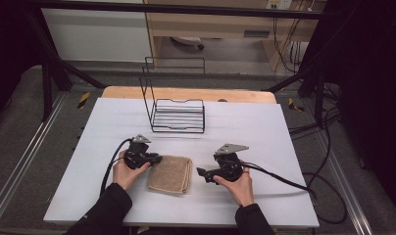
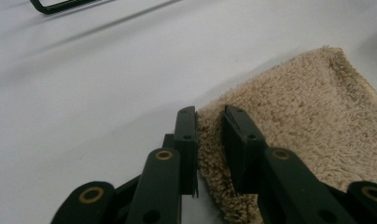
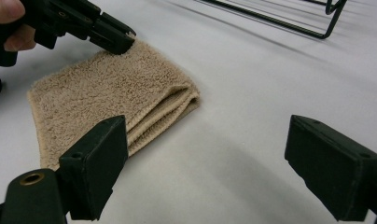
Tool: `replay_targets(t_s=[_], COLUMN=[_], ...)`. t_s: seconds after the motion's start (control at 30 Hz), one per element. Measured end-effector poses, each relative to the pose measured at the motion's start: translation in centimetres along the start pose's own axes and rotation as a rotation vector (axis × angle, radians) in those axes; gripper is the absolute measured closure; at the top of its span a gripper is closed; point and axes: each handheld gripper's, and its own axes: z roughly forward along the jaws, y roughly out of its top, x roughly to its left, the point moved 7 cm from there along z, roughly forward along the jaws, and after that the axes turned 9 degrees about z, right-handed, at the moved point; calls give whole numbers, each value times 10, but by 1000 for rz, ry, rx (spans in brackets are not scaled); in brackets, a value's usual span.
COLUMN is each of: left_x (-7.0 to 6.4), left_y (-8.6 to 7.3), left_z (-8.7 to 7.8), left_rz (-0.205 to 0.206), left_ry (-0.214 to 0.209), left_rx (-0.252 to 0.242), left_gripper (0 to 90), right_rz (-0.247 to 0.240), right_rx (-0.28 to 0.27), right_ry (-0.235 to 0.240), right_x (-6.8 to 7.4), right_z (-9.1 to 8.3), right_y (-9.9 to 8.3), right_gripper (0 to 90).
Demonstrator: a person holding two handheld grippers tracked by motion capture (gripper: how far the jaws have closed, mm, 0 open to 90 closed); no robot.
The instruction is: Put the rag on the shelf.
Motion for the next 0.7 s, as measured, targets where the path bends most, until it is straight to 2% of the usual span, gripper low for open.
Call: replay_targets(t_s=[0.23, 0.33, 0.5, 0.7], left_x=[-3, -4, -5, -5], left_y=[0, -1, -1, -1], left_z=[1, 1, 2, 2], left_rz=[21, 25, 40, 51], left_ry=[21, 27, 39, 41], left_rx=[1, -2, -4, -4], left_gripper=[798, 802, 802, 801], right_rz=[13, 58, 46, 44], right_rx=[-20, -41, -24, 17], right_ry=[1, 16, 1, -33], right_x=[0, 2, 8, 15], right_z=[0, 4, 18, 45], right_y=[4, 8, 15, 24], right_gripper=[161, 183, 217, 287])
